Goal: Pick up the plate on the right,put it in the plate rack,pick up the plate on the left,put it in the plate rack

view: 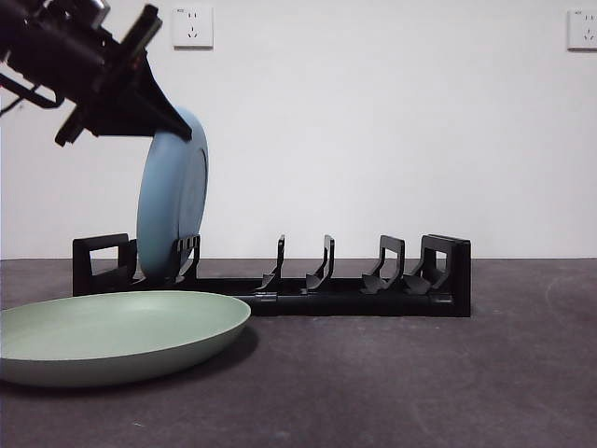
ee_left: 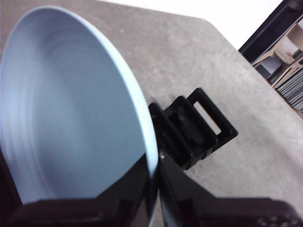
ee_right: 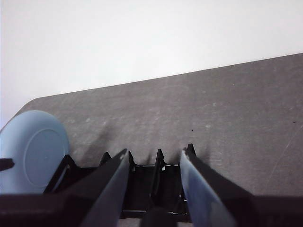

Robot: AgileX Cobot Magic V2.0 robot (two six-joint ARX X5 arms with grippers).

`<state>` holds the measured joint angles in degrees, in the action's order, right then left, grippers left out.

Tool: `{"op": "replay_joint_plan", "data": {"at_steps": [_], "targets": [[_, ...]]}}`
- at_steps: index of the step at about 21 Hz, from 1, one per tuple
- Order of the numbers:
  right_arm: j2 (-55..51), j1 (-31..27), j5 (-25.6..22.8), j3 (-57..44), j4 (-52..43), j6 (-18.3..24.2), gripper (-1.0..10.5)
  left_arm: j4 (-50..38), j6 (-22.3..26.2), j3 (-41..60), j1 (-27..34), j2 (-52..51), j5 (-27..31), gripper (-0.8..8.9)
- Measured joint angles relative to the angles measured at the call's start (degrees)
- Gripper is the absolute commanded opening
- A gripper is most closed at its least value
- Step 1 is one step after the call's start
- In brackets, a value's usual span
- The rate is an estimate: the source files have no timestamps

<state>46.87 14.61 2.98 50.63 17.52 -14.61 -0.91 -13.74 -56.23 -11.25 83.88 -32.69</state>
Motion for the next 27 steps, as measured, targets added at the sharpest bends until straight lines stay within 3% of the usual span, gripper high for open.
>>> {"op": "replay_joint_plan", "data": {"at_steps": [11,12,16,22,27], "targets": [[1.5,0.0,0.0,0.0,0.0,0.0,1.8,4.9,2.2,0.0,-0.2,0.2,3.2,0.08],[1.6,0.0,0.0,0.0,0.0,0.0,1.8,5.0,2.4,0.0,-0.2,0.1,3.2,0.31],[1.8,0.0,0.6,0.0,0.3,-0.7,1.8,6.8,2.7,-0.1,-0.2,0.1,3.6,2.82],[2.9,0.0,6.8,0.0,1.1,-1.6,1.8,7.8,2.7,-0.1,-0.1,0.1,3.9,3.20],[5.5,0.2,17.0,0.0,1.3,-2.1,1.9,9.2,2.8,-0.1,-0.1,-3.2,3.9,3.20]]}}
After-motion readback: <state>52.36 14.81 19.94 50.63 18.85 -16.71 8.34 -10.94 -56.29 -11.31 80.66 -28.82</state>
